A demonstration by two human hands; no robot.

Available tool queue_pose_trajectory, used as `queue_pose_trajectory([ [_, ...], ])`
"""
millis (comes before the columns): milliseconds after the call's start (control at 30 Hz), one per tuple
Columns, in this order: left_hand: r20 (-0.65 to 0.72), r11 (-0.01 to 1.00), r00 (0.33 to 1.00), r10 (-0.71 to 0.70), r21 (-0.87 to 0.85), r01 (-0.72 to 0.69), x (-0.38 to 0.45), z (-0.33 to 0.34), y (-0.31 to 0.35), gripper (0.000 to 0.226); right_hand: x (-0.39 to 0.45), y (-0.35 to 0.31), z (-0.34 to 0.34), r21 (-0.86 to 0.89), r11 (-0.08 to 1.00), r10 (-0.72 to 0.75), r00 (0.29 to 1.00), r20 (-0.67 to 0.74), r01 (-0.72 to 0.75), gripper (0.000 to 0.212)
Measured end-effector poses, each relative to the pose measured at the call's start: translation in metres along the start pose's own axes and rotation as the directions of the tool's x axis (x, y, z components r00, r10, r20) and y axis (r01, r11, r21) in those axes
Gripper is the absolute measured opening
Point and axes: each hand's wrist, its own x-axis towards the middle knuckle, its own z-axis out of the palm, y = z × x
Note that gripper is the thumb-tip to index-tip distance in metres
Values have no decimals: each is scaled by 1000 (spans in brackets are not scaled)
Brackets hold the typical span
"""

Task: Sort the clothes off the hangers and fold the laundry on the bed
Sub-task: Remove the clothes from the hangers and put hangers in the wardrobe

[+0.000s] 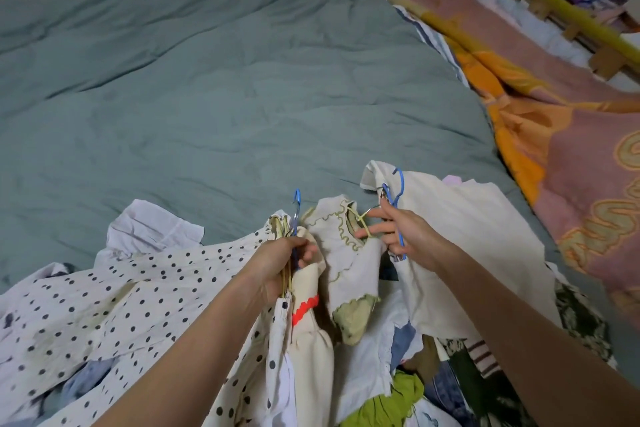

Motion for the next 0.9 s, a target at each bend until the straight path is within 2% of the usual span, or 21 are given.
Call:
queue_pose_trajectory([
  [167, 22, 995, 998, -52, -84, 54, 11, 14, -11, 19, -36, 7, 13, -14, 1000, 17, 990, 141, -16, 48],
  [300, 42, 989, 998, -52, -134, 57, 16, 24, -11, 24, -59, 19, 15, -84, 995, 61, 990, 126, -51, 47],
  [400, 28, 997, 999, -39, -64, 41, 23, 31, -11, 23, -67, 29, 18, -164, 985, 81, 989, 127, -60, 52],
  [567, -51, 994, 999, -2, 111, 7, 34, 38, -20, 16, -74, 27, 18, -235, 971, 69, 991, 118, -40, 39],
  [600, -59, 991, 998, -3, 133, 10, 33, 40, -21, 15, -75, 23, 20, -264, 965, 32, 994, 100, -5, 36],
  [667, -61, 989, 998, -22, 146, 31, 33, 45, -22, 18, -73, 17, 22, -308, 943, -142, 990, -19, 129, 29],
  [700, -56, 988, 998, -29, 149, 37, 33, 46, -23, 20, -68, 13, 20, -328, 922, -264, 955, -136, 208, 28],
  [767, -39, 985, 998, -41, 167, 47, 33, 47, -21, 20, -53, 1, 7, -434, 863, -440, 808, -392, 259, 32],
  [800, -27, 984, 999, -45, 173, 49, 31, 46, -19, 19, -47, -6, -1, -464, 854, -462, 753, -469, 234, 34],
  [833, -17, 983, 999, -43, 176, 45, 30, 44, -17, 19, -42, -13, -8, -434, 875, -434, 744, -508, 214, 36],
  [867, -7, 984, 999, -39, 175, 39, 28, 43, -14, 21, -40, -17, -13, -338, 919, -359, 781, -511, 201, 37],
  [900, 3, 983, 999, -32, 180, 31, 27, 40, -11, 22, -41, -18, -15, -205, 965, -245, 847, -471, 166, 37],
])
